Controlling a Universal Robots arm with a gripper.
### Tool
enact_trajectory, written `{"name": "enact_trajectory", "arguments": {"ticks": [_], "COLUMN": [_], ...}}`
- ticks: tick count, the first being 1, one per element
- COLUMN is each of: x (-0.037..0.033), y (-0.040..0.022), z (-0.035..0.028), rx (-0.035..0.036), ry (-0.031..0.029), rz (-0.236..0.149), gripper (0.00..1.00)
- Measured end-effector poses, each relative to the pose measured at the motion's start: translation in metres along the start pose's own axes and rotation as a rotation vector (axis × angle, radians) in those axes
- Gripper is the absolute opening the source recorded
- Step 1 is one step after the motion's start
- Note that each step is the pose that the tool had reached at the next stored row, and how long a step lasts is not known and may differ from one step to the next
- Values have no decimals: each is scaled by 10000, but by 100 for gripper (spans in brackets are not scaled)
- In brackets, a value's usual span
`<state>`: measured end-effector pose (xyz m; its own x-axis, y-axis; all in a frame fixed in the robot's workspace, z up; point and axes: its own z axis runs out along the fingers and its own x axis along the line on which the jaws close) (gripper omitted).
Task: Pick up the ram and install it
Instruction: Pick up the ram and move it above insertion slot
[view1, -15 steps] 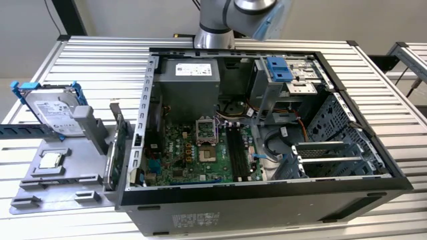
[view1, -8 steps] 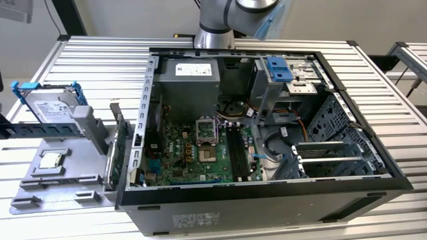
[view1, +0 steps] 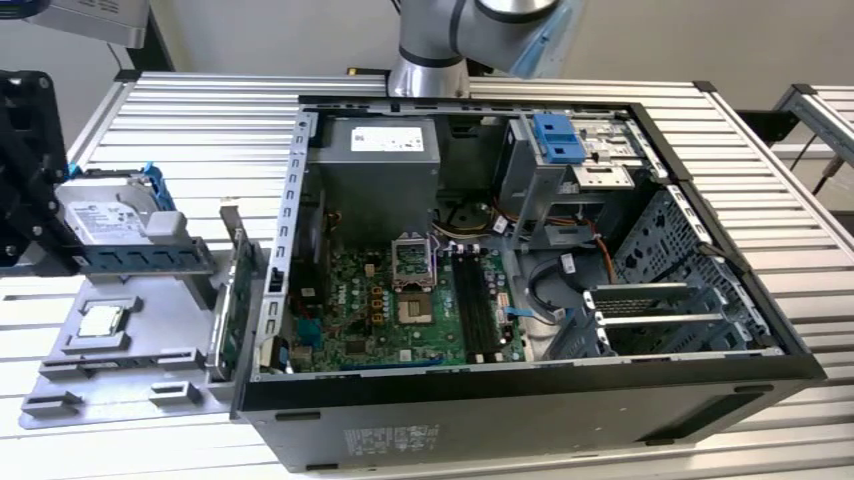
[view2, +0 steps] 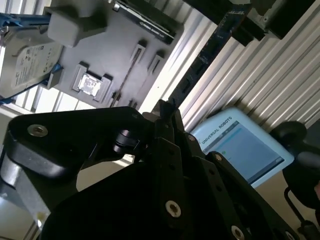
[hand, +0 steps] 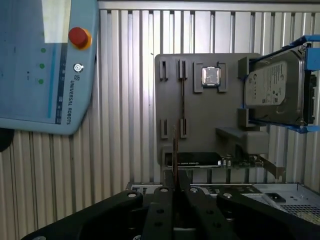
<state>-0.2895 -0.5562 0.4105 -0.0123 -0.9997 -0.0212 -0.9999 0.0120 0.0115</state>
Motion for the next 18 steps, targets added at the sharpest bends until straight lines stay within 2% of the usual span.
{"name": "enact_trajectory", "arguments": {"ticks": [18], "x": [-10], "y": [-820], "z": [-9], "rx": [-1], "ry": [1], "rz": [-15], "gripper": [0]}}
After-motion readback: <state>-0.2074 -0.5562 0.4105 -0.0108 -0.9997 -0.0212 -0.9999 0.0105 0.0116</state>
